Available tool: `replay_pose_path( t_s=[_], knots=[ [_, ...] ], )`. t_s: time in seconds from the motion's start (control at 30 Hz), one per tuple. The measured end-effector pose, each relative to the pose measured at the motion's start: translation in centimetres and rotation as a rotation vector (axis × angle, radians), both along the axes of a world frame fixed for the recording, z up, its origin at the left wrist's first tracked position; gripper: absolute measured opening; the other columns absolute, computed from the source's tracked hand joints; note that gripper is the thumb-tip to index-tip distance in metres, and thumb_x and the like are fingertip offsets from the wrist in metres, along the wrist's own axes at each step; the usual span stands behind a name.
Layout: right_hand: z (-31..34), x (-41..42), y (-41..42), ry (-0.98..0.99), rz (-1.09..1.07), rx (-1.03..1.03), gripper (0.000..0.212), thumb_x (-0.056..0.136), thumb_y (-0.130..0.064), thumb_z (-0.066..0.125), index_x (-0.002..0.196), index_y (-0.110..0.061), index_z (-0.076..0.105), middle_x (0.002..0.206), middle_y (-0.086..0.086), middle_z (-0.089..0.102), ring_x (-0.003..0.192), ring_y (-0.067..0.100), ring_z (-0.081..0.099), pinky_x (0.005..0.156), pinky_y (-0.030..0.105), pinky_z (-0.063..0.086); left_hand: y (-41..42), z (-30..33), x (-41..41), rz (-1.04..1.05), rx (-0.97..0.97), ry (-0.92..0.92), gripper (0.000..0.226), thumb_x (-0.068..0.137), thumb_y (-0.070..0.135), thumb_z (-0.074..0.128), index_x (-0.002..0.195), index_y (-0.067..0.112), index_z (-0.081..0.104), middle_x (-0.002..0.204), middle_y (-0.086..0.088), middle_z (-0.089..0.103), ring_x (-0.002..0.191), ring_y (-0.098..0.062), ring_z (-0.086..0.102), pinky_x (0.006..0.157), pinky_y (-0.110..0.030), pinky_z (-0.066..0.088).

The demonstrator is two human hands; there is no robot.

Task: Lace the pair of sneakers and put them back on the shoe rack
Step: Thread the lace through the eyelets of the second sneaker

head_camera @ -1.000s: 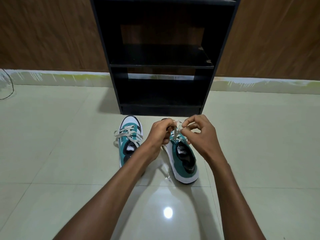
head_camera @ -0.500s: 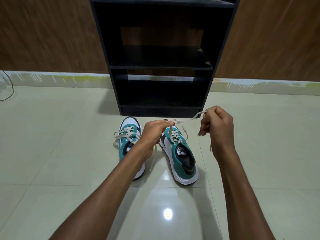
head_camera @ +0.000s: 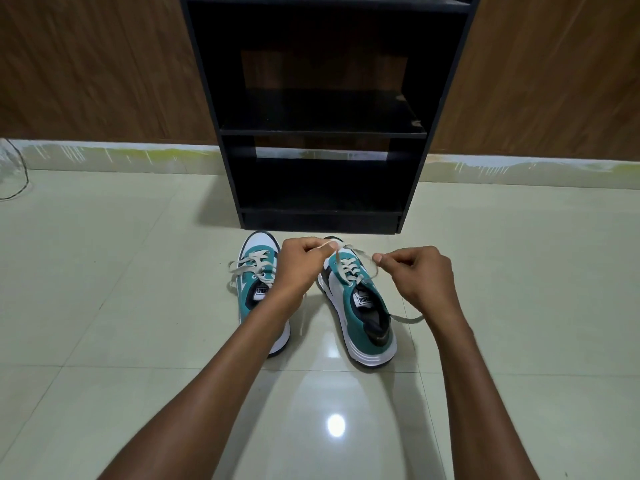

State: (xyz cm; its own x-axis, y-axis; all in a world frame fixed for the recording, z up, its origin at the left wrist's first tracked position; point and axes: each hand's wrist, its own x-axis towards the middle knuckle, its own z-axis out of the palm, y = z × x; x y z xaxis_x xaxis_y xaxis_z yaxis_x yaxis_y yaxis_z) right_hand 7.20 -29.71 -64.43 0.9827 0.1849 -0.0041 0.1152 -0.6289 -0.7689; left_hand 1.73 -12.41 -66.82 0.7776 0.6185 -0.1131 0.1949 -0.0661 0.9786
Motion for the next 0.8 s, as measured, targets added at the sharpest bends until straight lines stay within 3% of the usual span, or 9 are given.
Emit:
replay_pose_path(
  t_s=[0.07,0.13,0.2,0.27,0.33,0.4,0.47,0.57,0.8],
  knots=[
    [-0.5,0.2,-0.4,-0.048,-0.054,-0.165,0.024,0.089,-0.039,0.073,0.096,-0.017,0.081,0.095,0.005,0.079,0.093,0.029,0.07,0.072,0.028,0.046,0.4,-1.0,0.1,0.123,0.231,0.031,0.019,0.094,0.025,0.07,0.102,0.011,0.079,0.087,0.003,0.073,0.074,-0.002,0.062,0.077,-0.026,0.05],
    [-1.0,0.3,-0.8,-0.056,-0.1,-0.34,0.018,0.084,-0.026,0.069,0.084,-0.011,0.078,0.085,0.011,0.076,0.084,0.035,0.069,0.065,0.031,0.047,0.8,-1.9,0.0,0.171,0.478,0.087,0.025,0.096,0.023,0.066,0.111,0.006,0.076,0.102,-0.004,0.073,0.078,-0.009,0.064,0.077,-0.027,0.049],
    [-1.9,0.5,-1.1,-0.047,-0.109,-0.427,0.016,0.079,-0.02,0.066,0.077,-0.006,0.073,0.077,0.012,0.071,0.08,0.037,0.066,0.064,0.033,0.052,0.9,-2.6,-0.1,0.089,0.694,0.136,0.032,0.095,0.019,0.064,0.124,0.007,0.07,0.119,-0.008,0.065,0.108,-0.022,0.062,0.091,-0.033,0.052],
    [-2.7,0.6,-1.2,-0.046,-0.059,-0.436,0.016,0.08,-0.024,0.068,0.086,-0.01,0.073,0.089,0.008,0.073,0.094,0.034,0.064,0.073,0.036,0.055,0.3,-2.9,-0.4,-0.017,0.872,0.196,0.052,0.091,0.016,0.064,0.142,0.015,0.055,0.133,-0.006,0.052,0.129,-0.027,0.043,0.105,-0.038,0.042],
    [-3.3,0.7,-1.0,-0.035,0.032,-0.399,0.034,0.083,-0.029,0.071,0.114,-0.016,0.072,0.112,0.006,0.073,0.114,0.031,0.06,0.086,0.038,0.055,-0.1,-3.0,-0.5,-0.104,0.982,0.181,0.064,0.088,0.015,0.064,0.149,0.023,0.046,0.144,-0.003,0.046,0.136,-0.027,0.031,0.111,-0.039,0.034],
    [-3.7,0.9,-0.5,0.012,0.12,-0.335,0.044,0.088,-0.026,0.071,0.13,-0.017,0.066,0.127,0.005,0.07,0.12,0.028,0.061,0.097,0.038,0.052,-0.4,-3.3,-0.2,-0.245,0.958,0.143,0.06,0.09,0.009,0.06,0.148,0.025,0.05,0.149,-0.001,0.047,0.137,-0.026,0.031,0.114,-0.036,0.031],
    [-4.0,0.9,-0.1,0.023,0.177,-0.318,0.034,0.092,-0.021,0.066,0.125,-0.017,0.071,0.122,0.007,0.073,0.112,0.029,0.066,0.096,0.037,0.054,-0.4,-3.8,0.1,-0.377,0.87,0.143,0.046,0.096,0.008,0.058,0.139,0.022,0.06,0.14,-0.002,0.058,0.129,-0.023,0.044,0.107,-0.033,0.038],
    [-4.1,0.8,0.2,-0.033,0.157,-0.323,0.019,0.094,-0.023,0.065,0.106,-0.019,0.08,0.1,0.009,0.079,0.091,0.029,0.07,0.08,0.035,0.058,-0.2,-4.0,0.2,-0.306,0.782,0.121,0.026,0.097,0.017,0.063,0.121,0.017,0.073,0.115,-0.004,0.071,0.105,-0.02,0.063,0.091,-0.03,0.05],
    [-4.4,0.7,-1.4,0.0,0.05,-0.319,0.018,0.09,-0.025,0.067,0.101,-0.02,0.081,0.093,0.008,0.079,0.088,0.029,0.07,0.074,0.034,0.056,0.4,-4.7,-0.2,-0.278,0.769,0.206,0.023,0.093,0.015,0.065,0.116,0.015,0.069,0.102,-0.005,0.07,0.085,-0.016,0.062,0.08,-0.031,0.053]
  ],
)
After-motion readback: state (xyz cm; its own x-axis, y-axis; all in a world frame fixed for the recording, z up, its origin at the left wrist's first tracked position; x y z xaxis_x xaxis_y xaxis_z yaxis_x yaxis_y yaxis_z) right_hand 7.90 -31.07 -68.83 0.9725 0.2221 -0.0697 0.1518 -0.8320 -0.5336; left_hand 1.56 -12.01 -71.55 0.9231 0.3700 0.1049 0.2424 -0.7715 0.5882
